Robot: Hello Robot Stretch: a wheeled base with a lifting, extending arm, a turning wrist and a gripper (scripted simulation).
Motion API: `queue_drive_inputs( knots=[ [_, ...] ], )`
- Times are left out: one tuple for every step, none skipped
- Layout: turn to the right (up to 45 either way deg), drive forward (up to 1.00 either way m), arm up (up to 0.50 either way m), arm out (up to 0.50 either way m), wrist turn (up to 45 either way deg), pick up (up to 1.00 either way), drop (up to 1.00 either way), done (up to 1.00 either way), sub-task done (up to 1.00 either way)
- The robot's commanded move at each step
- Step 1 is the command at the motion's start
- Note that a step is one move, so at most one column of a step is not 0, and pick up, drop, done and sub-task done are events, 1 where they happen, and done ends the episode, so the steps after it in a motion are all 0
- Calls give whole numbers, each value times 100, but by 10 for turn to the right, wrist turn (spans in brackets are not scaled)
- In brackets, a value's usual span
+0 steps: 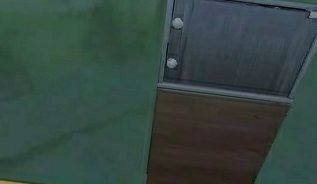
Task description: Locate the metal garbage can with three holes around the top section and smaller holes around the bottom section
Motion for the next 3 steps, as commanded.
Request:
queue_drive_inputs(
  knots=[
    [-450,0,0,0,0,0,0,0,0],
    [0,40,0,0,0,0,0,0,0],
    [-150,0,0,0,0,0,0,0,0]
  ],
)
